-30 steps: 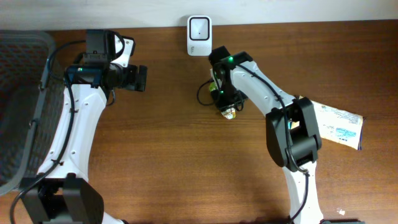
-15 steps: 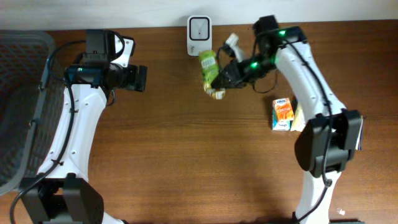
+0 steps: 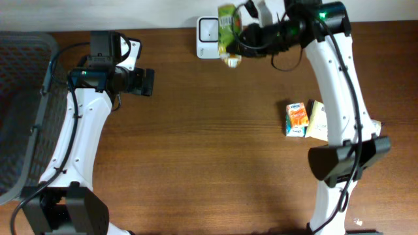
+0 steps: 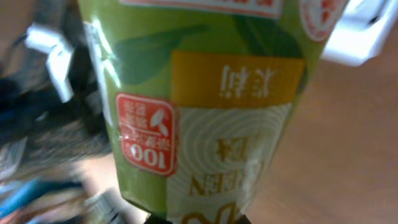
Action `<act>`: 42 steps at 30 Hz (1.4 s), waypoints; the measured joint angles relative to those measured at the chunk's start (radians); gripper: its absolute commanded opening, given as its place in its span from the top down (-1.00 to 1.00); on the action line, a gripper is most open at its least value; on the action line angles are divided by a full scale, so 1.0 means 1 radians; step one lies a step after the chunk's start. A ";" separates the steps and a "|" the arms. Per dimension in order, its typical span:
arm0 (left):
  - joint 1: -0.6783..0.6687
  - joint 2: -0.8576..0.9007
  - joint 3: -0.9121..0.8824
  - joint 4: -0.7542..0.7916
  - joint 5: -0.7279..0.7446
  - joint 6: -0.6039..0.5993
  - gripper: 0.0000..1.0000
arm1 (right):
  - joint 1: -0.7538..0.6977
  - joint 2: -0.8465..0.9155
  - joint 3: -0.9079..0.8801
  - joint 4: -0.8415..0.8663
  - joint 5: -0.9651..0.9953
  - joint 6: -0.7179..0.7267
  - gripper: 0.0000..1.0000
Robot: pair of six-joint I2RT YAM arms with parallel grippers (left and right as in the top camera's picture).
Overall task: Scan the item barcode
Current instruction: 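Lift the tea bag and hold it over the scanner, then move the tea bag right and place it beside the other items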
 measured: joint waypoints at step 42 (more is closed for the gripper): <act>0.000 0.000 0.000 0.001 0.000 0.000 -0.98 | 0.241 0.404 0.001 0.621 1.247 -0.642 0.84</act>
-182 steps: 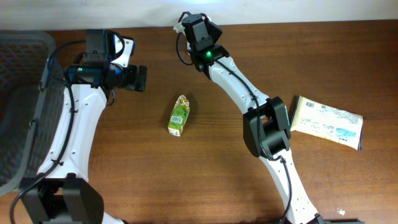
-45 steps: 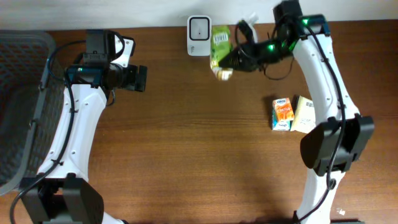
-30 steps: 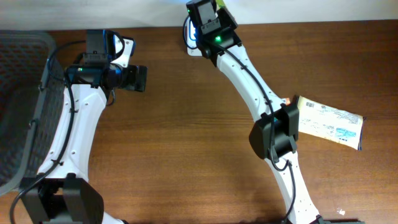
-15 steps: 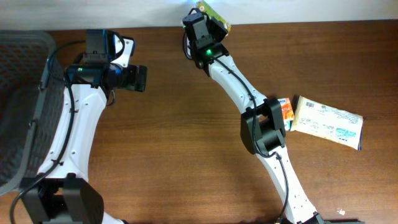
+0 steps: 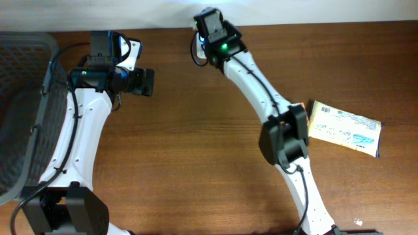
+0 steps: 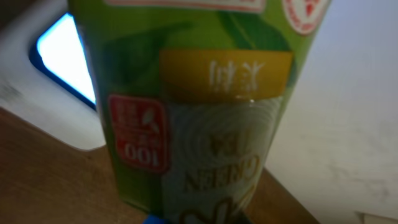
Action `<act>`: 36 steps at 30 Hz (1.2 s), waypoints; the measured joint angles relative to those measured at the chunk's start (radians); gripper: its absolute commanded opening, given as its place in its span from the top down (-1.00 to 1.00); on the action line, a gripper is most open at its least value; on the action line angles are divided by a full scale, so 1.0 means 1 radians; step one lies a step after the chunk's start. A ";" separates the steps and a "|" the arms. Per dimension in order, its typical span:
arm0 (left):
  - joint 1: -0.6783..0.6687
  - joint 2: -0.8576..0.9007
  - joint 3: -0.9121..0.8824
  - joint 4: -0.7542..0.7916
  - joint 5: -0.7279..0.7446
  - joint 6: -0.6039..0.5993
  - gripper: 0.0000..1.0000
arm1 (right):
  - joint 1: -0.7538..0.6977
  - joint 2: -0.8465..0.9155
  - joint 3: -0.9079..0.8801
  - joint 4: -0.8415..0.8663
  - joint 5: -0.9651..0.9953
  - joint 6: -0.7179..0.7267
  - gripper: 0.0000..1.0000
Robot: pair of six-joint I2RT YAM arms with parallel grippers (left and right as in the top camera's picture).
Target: Scan the item barcode
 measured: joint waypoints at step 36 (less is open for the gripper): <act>0.000 0.000 0.000 0.000 0.000 0.000 -0.98 | -0.319 -1.354 -0.432 -0.864 -0.648 0.575 -0.97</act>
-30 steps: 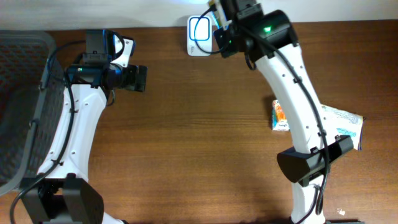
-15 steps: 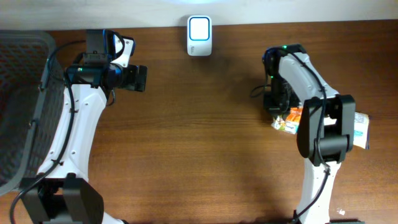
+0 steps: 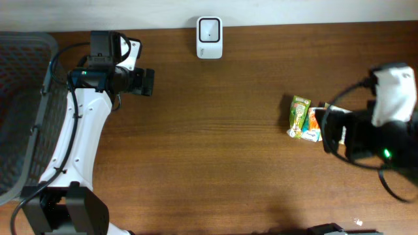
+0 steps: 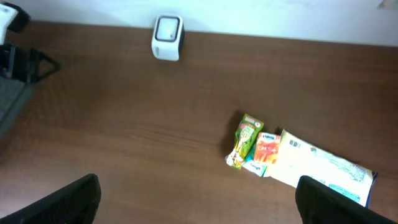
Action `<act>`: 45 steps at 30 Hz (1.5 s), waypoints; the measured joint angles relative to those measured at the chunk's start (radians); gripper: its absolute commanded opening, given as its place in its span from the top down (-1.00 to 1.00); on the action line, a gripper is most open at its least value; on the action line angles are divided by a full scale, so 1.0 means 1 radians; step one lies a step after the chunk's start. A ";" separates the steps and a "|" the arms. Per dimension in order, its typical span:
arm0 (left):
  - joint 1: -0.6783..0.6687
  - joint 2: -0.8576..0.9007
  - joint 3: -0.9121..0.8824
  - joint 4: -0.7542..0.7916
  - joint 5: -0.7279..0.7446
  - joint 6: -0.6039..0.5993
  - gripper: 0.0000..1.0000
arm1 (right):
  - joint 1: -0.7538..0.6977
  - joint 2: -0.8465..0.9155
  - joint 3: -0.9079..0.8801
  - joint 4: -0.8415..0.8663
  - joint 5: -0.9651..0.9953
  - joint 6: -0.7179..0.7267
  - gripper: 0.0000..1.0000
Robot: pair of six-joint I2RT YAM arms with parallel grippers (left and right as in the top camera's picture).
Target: Scan the item barcode
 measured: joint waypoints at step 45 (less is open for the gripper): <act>0.000 -0.418 -0.335 0.325 0.016 0.000 -0.98 | -0.109 -1.167 -2.049 1.498 -0.019 -0.092 -0.97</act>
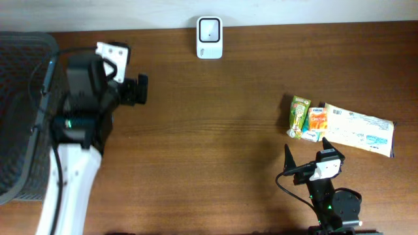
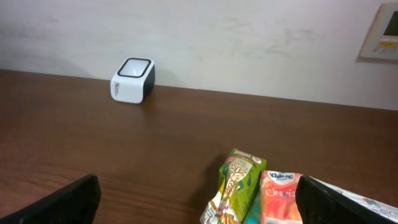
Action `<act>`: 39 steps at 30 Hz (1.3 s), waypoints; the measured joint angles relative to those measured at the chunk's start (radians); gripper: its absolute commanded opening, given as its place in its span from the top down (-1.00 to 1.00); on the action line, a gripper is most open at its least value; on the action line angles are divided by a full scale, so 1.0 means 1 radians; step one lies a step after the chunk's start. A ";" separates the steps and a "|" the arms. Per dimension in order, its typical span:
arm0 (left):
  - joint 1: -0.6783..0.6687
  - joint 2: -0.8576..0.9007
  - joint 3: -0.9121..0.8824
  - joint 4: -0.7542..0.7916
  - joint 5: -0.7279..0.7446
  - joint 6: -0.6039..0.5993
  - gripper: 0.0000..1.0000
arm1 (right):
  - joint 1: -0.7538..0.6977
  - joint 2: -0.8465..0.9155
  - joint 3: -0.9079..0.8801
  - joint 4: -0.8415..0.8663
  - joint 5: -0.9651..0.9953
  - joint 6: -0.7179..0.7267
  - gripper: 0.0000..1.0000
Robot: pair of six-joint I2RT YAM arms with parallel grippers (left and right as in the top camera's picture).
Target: Scan the item barcode
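Note:
The green tea pouch point(image 1: 299, 116) point(image 2: 236, 185) lies flat on the table at the right, touching an orange carton point(image 1: 317, 123) point(image 2: 281, 198). The white scanner point(image 1: 209, 38) point(image 2: 133, 79) stands at the far edge against the wall. My right gripper point(image 1: 307, 161) point(image 2: 200, 205) sits low near the front edge, open and empty, facing the pouch from a short distance. My left gripper point(image 1: 137, 90) hangs over the left part of the table, holding nothing that I can see; its jaws are not readable from above.
A white printed packet point(image 1: 360, 130) point(image 2: 367, 202) lies right of the orange carton. A dark mesh basket point(image 1: 19, 98) fills the left edge. A wall panel point(image 2: 387, 31) is on the wall at the far right.
My right arm has drawn back from the right side of the table to a folded pose at the front edge, gripper still open. The left arm has shifted its pose slightly. The items have not moved.
My right gripper first held the green pouch at the scanner, and still held it there a moment later. Then the pouch lay beside the orange carton with the gripper open above it. Now the right arm is folded at the front edge.

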 measured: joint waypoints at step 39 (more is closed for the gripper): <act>0.067 -1.272 -1.202 0.407 0.003 0.078 -0.98 | 0.000 -0.002 -0.001 0.000 0.000 0.001 -0.97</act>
